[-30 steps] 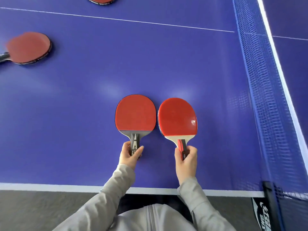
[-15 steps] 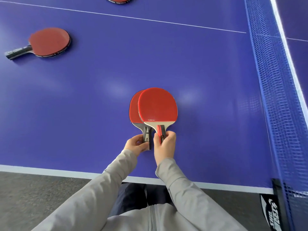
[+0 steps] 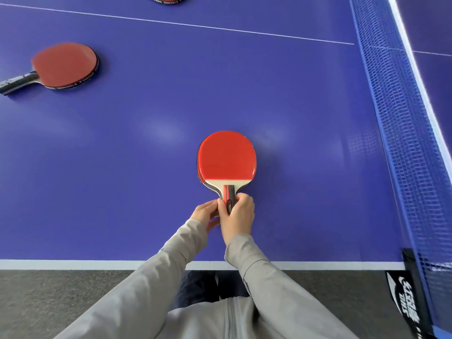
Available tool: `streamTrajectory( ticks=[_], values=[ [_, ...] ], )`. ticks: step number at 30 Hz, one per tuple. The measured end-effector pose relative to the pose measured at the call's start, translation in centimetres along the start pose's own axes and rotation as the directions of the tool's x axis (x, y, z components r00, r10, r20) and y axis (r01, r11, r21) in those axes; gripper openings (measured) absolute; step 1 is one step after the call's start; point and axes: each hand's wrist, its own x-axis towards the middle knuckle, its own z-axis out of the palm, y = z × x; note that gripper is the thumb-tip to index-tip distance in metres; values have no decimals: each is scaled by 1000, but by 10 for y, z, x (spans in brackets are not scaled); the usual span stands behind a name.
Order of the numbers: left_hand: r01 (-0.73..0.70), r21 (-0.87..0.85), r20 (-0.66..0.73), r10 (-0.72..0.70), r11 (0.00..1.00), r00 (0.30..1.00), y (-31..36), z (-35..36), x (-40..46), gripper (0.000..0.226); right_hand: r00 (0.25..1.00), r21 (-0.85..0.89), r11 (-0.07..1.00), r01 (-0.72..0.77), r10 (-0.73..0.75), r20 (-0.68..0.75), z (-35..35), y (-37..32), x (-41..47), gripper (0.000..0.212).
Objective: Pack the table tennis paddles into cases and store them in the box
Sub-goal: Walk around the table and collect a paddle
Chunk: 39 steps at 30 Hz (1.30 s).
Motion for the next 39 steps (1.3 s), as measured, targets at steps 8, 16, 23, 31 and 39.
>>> streamTrajectory(
  ticks=[8, 16, 23, 31, 39],
  values=[
    [92, 29, -87, -89, 995, 992, 8, 8, 5, 36, 995, 17, 998, 53, -54, 85, -12, 12, -4, 37],
    [24, 385, -171, 46, 923, 984, 8, 14, 16, 30, 983, -262, 949, 176, -155, 99, -52, 58, -3, 45],
    [16, 382, -145, 43, 924, 989, 12, 8, 14, 23, 972, -680, 715, 161, 3, 234, -89, 108, -15, 59],
    [-64, 571, 36, 53, 819, 998, -5, 20, -7, 22, 953, -627, 751, -206, 299, 45, -123, 156, -71, 57],
    [-173, 676, 290, -43, 717, 956, -50, 85, -50, 20, 828, -456, 731, -509, 561, -25, -133, 215, -155, 57]
  ],
)
